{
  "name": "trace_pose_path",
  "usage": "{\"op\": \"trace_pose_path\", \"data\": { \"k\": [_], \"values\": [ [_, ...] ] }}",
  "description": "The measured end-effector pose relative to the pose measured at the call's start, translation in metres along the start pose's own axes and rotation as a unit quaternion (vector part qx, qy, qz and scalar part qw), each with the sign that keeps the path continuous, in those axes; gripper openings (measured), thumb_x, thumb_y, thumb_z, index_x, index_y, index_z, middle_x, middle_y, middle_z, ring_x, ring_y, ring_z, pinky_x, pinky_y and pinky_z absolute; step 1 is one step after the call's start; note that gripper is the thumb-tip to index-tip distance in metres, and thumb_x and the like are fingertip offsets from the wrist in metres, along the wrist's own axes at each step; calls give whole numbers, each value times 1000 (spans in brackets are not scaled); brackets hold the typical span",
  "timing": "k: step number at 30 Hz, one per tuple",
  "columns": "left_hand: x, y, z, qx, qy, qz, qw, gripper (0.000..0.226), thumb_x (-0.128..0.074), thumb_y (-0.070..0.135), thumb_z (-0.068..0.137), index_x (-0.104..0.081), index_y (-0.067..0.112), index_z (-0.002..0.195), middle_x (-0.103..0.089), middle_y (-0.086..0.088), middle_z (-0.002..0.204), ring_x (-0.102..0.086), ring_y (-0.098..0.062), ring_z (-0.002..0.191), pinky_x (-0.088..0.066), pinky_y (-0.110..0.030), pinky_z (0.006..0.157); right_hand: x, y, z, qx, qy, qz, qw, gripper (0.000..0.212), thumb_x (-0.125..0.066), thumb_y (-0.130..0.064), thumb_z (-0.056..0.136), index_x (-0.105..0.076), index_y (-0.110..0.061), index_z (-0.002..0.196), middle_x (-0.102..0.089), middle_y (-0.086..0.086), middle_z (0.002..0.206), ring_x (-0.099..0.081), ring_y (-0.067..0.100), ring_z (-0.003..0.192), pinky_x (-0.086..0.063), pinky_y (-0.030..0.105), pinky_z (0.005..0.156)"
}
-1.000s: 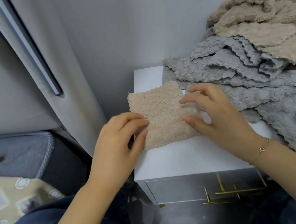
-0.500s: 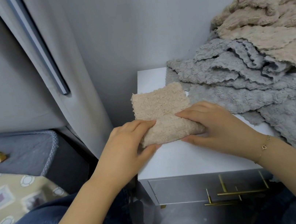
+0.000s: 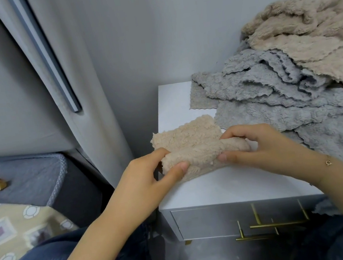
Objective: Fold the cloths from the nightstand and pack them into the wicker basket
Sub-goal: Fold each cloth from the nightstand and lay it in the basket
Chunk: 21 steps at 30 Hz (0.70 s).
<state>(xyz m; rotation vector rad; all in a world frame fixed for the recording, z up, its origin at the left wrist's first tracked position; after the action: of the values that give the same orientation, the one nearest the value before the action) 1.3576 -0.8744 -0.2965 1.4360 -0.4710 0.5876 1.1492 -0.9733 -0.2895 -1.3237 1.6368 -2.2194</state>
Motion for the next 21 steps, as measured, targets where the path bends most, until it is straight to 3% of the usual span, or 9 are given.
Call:
{"op": "trace_pose_path", "data": {
  "k": [2, 5, 6, 8, 10, 13, 15, 18, 21],
  "values": [
    [-2, -6, 1, 9, -2, -16, 1000, 54, -50, 67, 84, -65, 15, 87, -64, -3, 84, -60, -20, 79, -48, -41, 75, -3, -3, 3, 0, 10, 29, 1000, 27, -71, -44, 75, -72, -21, 89, -69, -7, 88, -64, 7, 86, -48, 17, 72],
    [-1, -11, 4, 32, 18, -40, 999, 56, -53, 66, 85, -64, 11, 81, -59, -6, 81, -56, -20, 75, -48, -34, 72, -9, 3, 11, 6, 34, -5, 999, 50, -67, -60, 80, -68, -11, 86, -61, 6, 85, -58, 19, 84, -44, 37, 73],
    [-1, -13, 5, 49, 23, -58, 997, 51, -55, 63, 86, -63, 13, 80, -59, -6, 78, -54, -19, 71, -47, -29, 67, -9, 6, 14, -7, 44, -12, 999, 55, -65, -65, 79, -66, -11, 89, -60, 5, 83, -57, 19, 80, -43, 37, 69],
    [-1, -16, 8, 81, 33, -92, 992, 36, -57, 59, 82, -63, 23, 84, -61, -6, 77, -53, -16, 69, -46, -23, 67, -9, 11, 19, -36, 73, 0, 997, 51, -65, -68, 76, -66, -22, 99, -59, -3, 73, -55, 10, 64, -41, 24, 58],
    [-1, -21, 10, 102, 47, -97, 989, 38, -59, 62, 78, -62, 30, 98, -67, -11, 89, -60, -25, 78, -51, -30, 75, -9, 12, 23, -46, 110, 0, 993, 43, -65, -62, 74, -65, -28, 101, -45, -8, 57, -40, 5, 47, -31, 14, 47],
    [-1, -27, 12, 123, 73, -95, 985, 43, -57, 64, 78, -62, 28, 101, -69, -14, 92, -64, -29, 85, -52, -34, 78, -11, 8, 28, -40, 152, -40, 987, 53, -60, -67, 72, -63, -17, 90, -38, -3, 58, -33, 7, 48, -27, 20, 48],
    [-1, -29, 14, 130, 89, -90, 983, 43, -58, 58, 83, -65, 17, 94, -68, -16, 88, -63, -29, 79, -50, -26, 70, -11, 8, 30, -40, 171, -61, 983, 63, -57, -69, 73, -53, -6, 75, -34, -3, 57, -30, 9, 50, -26, 24, 50],
    [0, -30, 17, 142, 107, -82, 981, 52, -61, 53, 85, -62, 1, 87, -63, -16, 74, -51, -15, 60, -39, -13, 56, -10, 7, 30, -36, 194, -91, 976, 61, -57, -67, 76, -33, -13, 58, -27, -3, 53, -25, 11, 50, -21, 26, 50],
    [1, -29, 17, 153, 129, -69, 977, 51, -64, 51, 84, -58, 0, 79, -51, -1, 58, -40, -4, 51, -36, -8, 52, -10, 7, 29, -43, 199, -150, 967, 64, -54, -68, 78, -24, -17, 55, -25, -2, 51, -26, 14, 51, -19, 30, 52]
  ]
}}
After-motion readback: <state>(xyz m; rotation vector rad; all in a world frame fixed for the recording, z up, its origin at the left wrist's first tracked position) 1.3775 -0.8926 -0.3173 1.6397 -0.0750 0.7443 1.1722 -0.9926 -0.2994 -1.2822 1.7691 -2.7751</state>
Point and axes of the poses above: each hand's wrist, its own z-axis towards the middle knuckle, its own x-axis out of the back of the hand, y = z × x, the point moved 5 cm from there along z, towards the middle knuckle
